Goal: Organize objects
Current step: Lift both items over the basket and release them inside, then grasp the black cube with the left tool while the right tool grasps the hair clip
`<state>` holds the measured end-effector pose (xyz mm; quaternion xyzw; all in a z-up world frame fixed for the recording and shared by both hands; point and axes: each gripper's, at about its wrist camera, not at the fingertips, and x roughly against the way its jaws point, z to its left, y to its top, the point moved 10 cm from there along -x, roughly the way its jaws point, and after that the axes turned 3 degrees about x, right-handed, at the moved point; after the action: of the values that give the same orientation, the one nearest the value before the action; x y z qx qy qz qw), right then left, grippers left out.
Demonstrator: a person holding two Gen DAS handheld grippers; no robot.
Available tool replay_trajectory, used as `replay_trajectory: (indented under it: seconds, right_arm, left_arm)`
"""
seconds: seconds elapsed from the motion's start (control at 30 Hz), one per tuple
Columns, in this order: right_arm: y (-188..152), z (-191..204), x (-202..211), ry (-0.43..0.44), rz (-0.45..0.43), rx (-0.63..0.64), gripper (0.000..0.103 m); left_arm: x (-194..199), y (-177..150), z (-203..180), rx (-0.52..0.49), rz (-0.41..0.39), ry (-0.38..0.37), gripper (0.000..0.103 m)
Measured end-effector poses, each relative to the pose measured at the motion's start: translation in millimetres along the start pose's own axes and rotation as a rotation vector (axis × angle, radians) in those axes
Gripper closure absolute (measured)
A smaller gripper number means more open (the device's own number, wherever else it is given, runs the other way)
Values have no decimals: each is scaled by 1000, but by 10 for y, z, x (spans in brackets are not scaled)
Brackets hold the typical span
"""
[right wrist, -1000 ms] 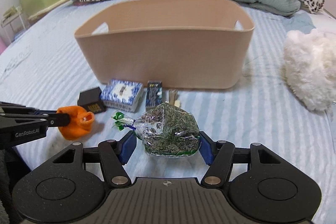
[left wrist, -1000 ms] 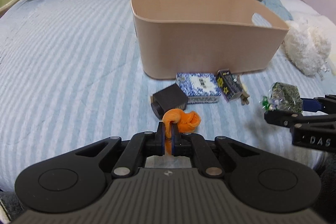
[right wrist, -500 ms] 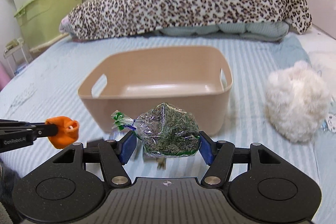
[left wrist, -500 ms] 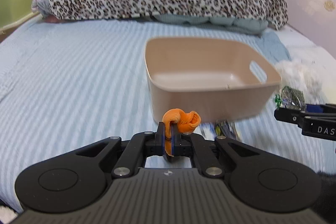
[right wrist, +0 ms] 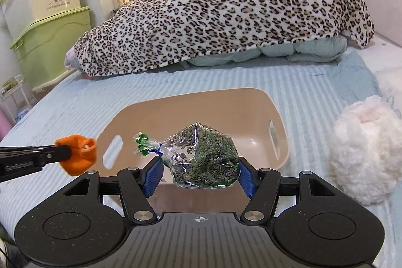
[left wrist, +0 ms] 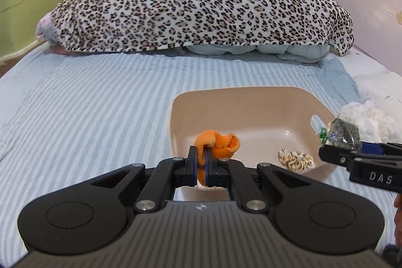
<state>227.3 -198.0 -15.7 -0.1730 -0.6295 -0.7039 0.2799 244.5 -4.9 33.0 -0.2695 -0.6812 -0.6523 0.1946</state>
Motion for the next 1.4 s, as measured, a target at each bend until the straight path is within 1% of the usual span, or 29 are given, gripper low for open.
replay_trajectory:
  seconds: [0.13, 0.23, 0.33, 0.47, 0.53, 0.63, 0.7, 0.77, 0.8, 0.83, 0.87, 0.93, 1.0, 1.07, 1.1, 1.17, 1.3, 1.37, 1.4]
  right_arm:
    - [75, -11, -200, -14, 0, -11, 43]
    - [113, -25, -380, -15, 22, -29, 43]
    - [127, -44, -567, -41, 49, -23, 43]
    - [56, -90, -803, -78, 99, -15, 43]
    - [2, -100, -906, -100, 128, 14, 43]
    - [-64, -106, -1013, -125, 168, 63, 43]
    - [-85, -101, -1020, -131, 176, 77, 43]
    - [-82, -94, -988, -125, 176, 73, 41]
    - [-68, -96, -958, -123, 170, 68, 36]
    - [-44, -96, -924, -118, 162, 64, 32]
    - [-20, -94, -885, -114, 153, 61, 33]
    - [24, -75, -792, -113, 140, 64, 30]
    - [73, -60, -664, -113, 119, 66, 26]
    - [123, -50, -537, -110, 102, 63, 23]
    - [137, -40, -472, -109, 95, 64, 22]
    - [149, -18, -346, -107, 88, 74, 14]
    - [91, 1, -119, -106, 86, 102, 10]
    - [32, 12, -29, -101, 85, 109, 6]
    - [-8, 18, 6, -97, 88, 111, 5]
  left_arm:
    - [-253, 106, -105, -21, 7, 13, 97]
    - [-468, 121, -119, -23, 30, 27, 97]
    - [-700, 69, -74, 1, 81, 29, 97]
    - [-959, -22, 30, 8, 122, 76, 97]
    - [-1055, -85, 74, 10, 144, 86, 97]
    - [-1122, -133, 75, -33, 145, 99, 97]
    - [-1108, -136, 38, -68, 145, 104, 96]
    - [-1075, -120, 23, -61, 143, 88, 93]
    - [-1044, -107, 24, -50, 139, 80, 90]
    - [-1015, -89, 23, -42, 136, 74, 83]
    - [-975, -74, 21, -39, 133, 69, 64]
    - [-867, -29, 12, -35, 112, 61, 44]
    - [-737, 12, -26, -37, 97, 39, 40]
    - [-597, 27, -33, -47, 82, 41, 29]
    - [-522, 33, -26, -48, 66, 45, 28]
    - [-390, 19, -2, -46, 55, 40, 27]
    - [-183, -50, 54, -40, 62, 32, 25]
    - [-97, -114, 72, -49, 68, 29, 21]
    - [-55, -157, 80, -53, 70, 26, 20]
